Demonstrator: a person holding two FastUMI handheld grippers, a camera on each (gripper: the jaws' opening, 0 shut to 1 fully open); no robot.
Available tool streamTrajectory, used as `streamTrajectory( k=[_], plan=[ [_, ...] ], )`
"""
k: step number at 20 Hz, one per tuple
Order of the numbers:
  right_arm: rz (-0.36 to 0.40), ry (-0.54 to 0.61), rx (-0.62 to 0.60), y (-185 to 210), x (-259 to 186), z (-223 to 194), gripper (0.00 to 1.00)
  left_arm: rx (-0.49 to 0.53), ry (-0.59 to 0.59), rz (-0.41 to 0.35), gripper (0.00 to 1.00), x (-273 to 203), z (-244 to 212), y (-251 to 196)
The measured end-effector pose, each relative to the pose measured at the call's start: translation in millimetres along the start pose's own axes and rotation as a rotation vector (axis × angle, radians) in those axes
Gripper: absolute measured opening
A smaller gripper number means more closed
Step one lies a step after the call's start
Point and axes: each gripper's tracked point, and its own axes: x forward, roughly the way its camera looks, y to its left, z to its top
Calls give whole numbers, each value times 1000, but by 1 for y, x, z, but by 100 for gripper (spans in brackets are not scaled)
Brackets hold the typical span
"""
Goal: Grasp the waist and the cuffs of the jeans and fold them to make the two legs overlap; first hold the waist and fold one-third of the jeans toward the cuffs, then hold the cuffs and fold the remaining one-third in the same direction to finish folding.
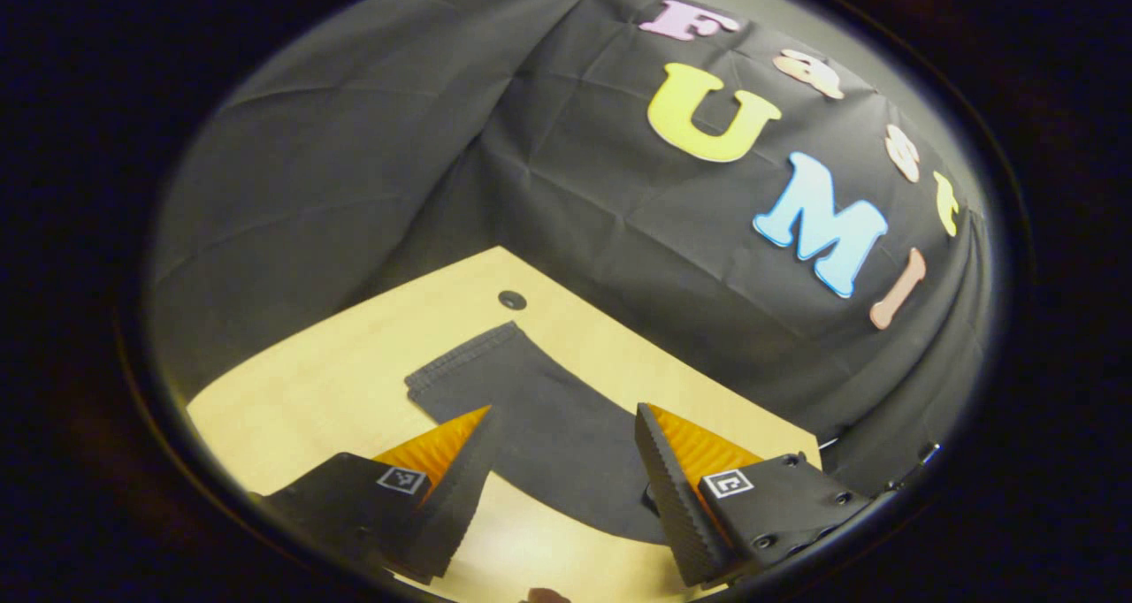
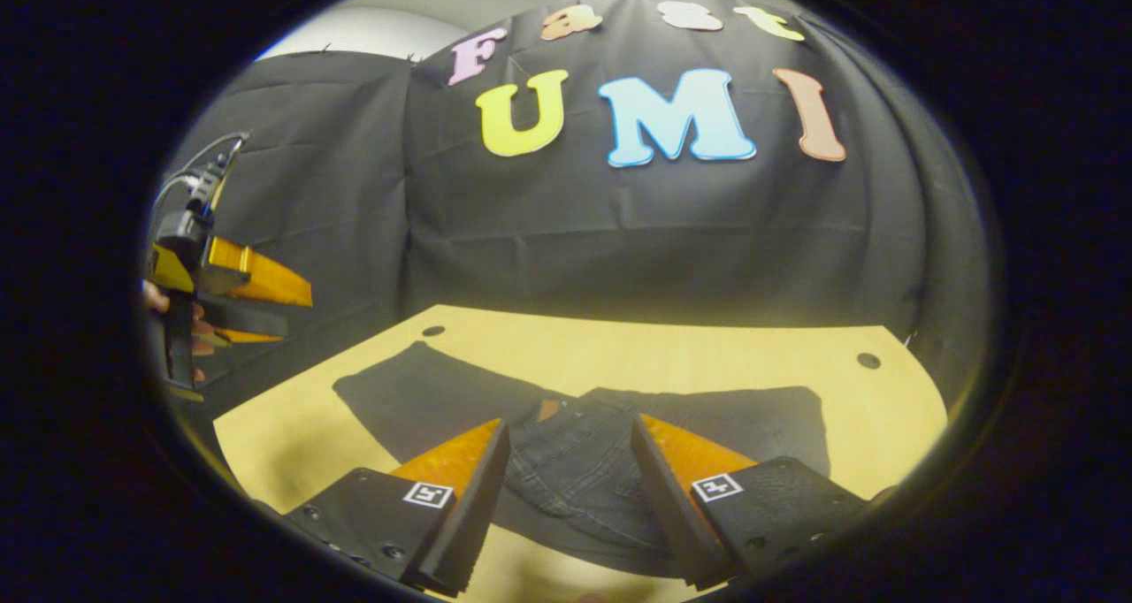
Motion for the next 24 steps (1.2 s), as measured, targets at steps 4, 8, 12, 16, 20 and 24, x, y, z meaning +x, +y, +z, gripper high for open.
streamTrajectory(
  k=[4,8,12,16,20,24],
  plan=[
    [-125,-75,-47,-31,-28,36,89,-167,73,35,97,27,-12,45],
    [-271,-133,-71,-70,-60,65,95,-304,136,77,98,58,-23,86],
    [-404,-134,-79,-105,-88,76,95,-410,154,140,97,82,-19,123],
    [-506,-113,-62,-126,-104,76,94,-490,157,200,98,102,-17,156],
    [-544,-97,-48,-129,-110,73,95,-503,172,192,96,120,-14,164],
    [-549,-80,-47,-124,-107,71,95,-509,178,139,96,137,-9,155]
  ],
)
